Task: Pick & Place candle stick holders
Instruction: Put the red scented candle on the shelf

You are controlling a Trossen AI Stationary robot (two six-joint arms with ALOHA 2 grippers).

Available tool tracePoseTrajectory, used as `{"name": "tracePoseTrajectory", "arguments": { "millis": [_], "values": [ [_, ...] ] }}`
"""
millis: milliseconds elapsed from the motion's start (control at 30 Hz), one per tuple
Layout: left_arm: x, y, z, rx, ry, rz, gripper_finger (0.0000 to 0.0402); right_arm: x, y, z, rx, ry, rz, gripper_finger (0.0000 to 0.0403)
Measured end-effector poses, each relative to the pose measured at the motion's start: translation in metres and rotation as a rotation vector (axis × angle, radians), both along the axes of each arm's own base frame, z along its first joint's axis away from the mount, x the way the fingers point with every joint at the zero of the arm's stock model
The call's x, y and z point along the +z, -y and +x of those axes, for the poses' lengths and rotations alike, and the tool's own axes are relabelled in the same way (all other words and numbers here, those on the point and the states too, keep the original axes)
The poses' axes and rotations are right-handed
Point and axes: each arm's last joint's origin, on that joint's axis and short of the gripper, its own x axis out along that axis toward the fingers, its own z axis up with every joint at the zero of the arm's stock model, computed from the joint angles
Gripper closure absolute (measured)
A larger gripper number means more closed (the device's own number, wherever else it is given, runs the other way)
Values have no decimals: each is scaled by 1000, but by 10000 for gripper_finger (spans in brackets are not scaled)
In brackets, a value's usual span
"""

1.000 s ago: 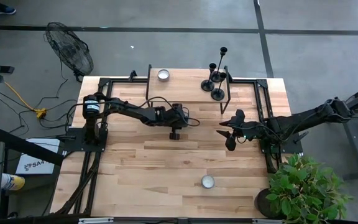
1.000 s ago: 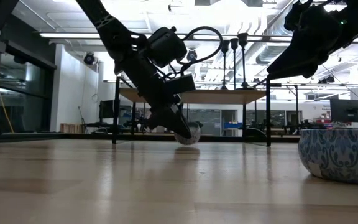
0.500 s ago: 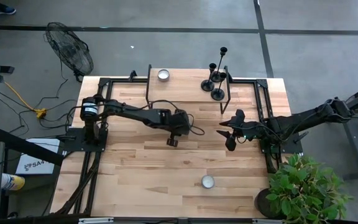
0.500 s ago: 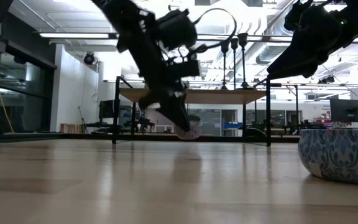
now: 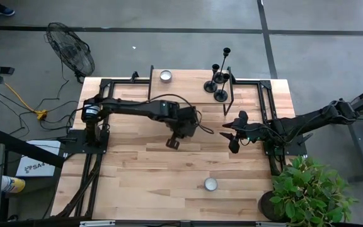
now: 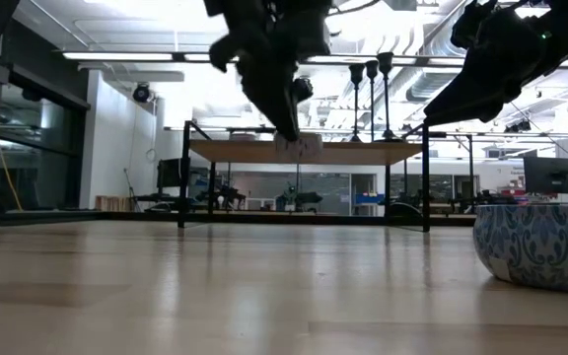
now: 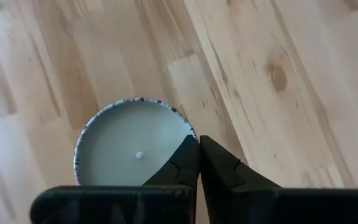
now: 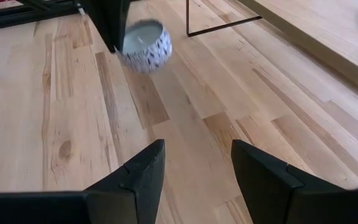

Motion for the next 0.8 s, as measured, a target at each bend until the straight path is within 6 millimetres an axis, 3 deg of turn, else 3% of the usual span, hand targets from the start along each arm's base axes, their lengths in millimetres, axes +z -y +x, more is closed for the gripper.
{"name": "tracePoseTrajectory", "arguments": {
  "millis": [433,667,800],
  "values": [
    [37,-2,-2,18,-3,58,400,0,0,0,0,0,0,222],
    [63,-6,-17,50,12,119,400,0,0,0,-4,3,6,222],
    [83,-19,-29,94,72,159,400,0,0,0,-8,8,14,222]
  ]
}}
